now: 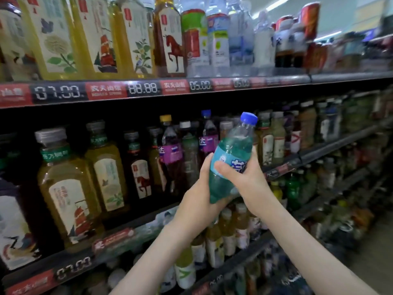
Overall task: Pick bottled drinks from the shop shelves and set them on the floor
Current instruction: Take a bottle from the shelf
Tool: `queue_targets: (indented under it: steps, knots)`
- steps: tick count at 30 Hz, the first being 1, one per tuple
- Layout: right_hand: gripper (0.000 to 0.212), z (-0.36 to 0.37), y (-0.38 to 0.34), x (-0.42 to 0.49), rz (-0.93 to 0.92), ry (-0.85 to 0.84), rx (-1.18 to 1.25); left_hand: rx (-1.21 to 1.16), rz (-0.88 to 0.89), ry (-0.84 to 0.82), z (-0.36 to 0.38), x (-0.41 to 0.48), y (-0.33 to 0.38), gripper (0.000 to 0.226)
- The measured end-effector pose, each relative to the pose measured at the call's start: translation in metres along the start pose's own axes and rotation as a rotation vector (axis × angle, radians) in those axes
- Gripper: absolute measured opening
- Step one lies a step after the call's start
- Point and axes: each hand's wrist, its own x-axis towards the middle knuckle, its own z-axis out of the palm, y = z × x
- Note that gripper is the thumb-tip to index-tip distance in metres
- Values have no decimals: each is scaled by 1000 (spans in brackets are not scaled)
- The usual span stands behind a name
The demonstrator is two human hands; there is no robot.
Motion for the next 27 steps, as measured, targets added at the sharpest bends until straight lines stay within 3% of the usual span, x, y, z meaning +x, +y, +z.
queue_targets:
  steps: [4, 9, 13, 16, 27]
  knots:
    - [51, -80, 9, 5, 41, 97, -51, -93, -5, -157, 65, 26, 28, 105]
    - [50, -220, 1, 14, 40, 181, -235, 106, 63, -394, 147, 92, 88, 95]
    - [64, -336, -7, 25, 78, 208, -497, 185, 131, -360, 226, 152, 128, 68]
    - [67, -410, -4, 39, 100, 219, -591, 193, 79, -315, 289, 192, 148, 69]
    - [63, -622, 61, 136, 113, 367, -561, 292, 46, -263, 478, 346, 152, 51]
